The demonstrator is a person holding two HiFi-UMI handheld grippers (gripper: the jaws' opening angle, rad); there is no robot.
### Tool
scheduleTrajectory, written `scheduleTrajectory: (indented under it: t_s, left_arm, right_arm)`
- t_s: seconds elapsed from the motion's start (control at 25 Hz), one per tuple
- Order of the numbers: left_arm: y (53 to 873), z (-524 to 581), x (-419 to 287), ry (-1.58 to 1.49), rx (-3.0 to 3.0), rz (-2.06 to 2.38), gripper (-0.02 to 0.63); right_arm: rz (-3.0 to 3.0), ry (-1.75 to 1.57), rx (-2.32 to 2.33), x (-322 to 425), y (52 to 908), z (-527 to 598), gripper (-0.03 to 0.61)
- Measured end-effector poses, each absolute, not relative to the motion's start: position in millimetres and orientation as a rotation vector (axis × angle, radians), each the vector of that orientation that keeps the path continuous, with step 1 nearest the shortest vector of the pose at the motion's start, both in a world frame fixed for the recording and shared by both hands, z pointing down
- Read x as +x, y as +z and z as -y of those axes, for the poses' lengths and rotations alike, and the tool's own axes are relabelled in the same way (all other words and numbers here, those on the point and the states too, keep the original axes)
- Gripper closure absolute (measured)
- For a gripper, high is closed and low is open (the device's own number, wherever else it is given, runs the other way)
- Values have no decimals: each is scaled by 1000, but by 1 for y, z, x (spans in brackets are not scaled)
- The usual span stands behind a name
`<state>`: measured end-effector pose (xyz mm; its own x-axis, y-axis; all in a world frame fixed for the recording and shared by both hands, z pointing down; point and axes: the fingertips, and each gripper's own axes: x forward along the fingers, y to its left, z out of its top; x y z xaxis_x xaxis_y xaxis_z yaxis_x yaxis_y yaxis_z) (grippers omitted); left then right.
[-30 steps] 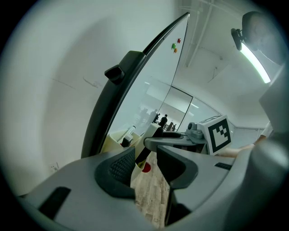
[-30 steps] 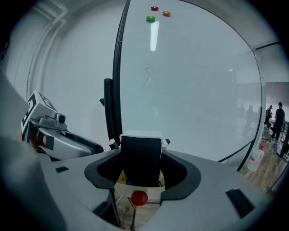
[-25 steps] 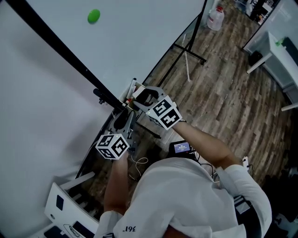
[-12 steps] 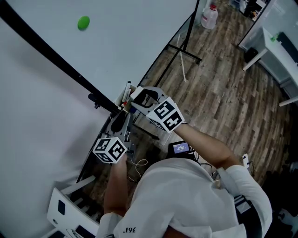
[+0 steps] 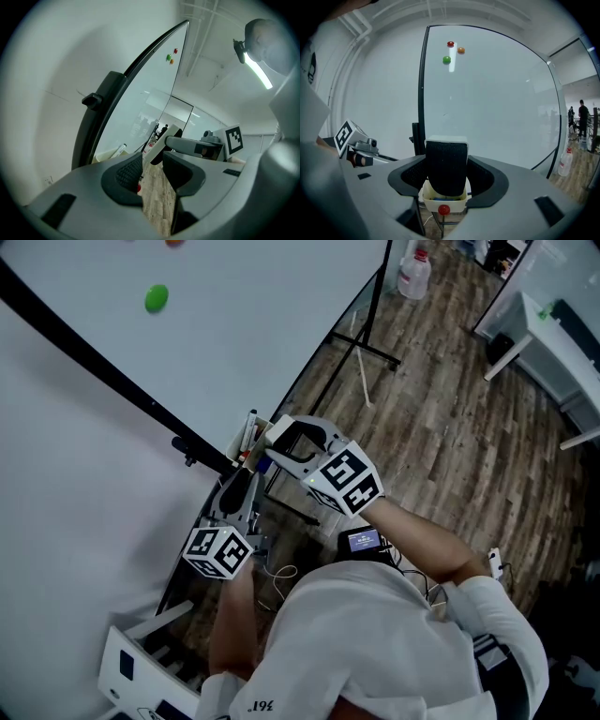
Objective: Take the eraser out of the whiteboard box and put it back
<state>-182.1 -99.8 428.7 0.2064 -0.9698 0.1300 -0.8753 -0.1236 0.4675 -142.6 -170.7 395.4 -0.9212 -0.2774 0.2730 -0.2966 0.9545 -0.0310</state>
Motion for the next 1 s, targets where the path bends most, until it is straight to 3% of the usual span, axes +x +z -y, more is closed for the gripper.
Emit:
scheduleTrajectory:
  t_s: [1.0]
  left_arm:
    - [371,77,-143,-341,2175,1678,476]
  right_arm:
    - [2929,106,563,-67,340,161,316]
